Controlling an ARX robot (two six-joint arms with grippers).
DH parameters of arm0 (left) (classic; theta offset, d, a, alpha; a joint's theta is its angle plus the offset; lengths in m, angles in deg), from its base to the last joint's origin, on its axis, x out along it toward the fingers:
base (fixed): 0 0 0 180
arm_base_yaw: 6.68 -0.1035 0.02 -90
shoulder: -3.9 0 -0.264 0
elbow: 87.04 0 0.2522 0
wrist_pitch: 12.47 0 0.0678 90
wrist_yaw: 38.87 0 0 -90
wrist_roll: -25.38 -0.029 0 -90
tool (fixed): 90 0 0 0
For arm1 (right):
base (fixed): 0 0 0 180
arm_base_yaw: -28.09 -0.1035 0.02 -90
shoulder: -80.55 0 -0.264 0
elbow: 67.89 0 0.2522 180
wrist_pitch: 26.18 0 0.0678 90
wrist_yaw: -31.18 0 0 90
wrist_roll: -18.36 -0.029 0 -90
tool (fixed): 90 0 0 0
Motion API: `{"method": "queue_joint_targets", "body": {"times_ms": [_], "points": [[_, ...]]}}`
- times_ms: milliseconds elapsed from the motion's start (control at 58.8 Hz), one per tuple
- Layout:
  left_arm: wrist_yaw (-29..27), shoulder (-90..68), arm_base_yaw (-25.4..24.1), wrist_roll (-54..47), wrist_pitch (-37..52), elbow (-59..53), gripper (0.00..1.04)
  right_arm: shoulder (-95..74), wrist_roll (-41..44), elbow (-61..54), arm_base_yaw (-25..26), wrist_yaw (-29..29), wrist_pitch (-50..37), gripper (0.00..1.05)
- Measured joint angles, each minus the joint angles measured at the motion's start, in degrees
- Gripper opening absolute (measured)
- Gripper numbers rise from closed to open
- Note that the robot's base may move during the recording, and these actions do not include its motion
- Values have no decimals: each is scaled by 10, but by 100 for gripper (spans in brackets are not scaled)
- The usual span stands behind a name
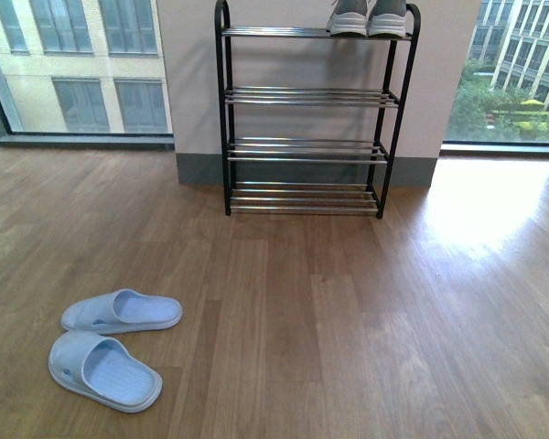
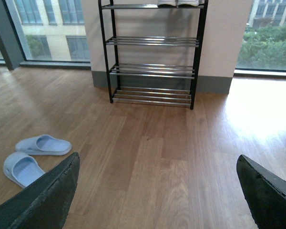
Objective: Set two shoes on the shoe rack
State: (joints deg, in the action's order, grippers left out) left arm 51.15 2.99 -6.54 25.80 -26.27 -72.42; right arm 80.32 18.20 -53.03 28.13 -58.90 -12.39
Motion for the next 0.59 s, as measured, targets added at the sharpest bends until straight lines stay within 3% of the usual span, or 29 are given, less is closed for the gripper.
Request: {"method": "queue_joint_targets", "body": {"times_ms": [595], "points": [[0, 0, 0, 0, 0, 0, 95, 0, 0, 0, 0, 1, 0, 95]]}}
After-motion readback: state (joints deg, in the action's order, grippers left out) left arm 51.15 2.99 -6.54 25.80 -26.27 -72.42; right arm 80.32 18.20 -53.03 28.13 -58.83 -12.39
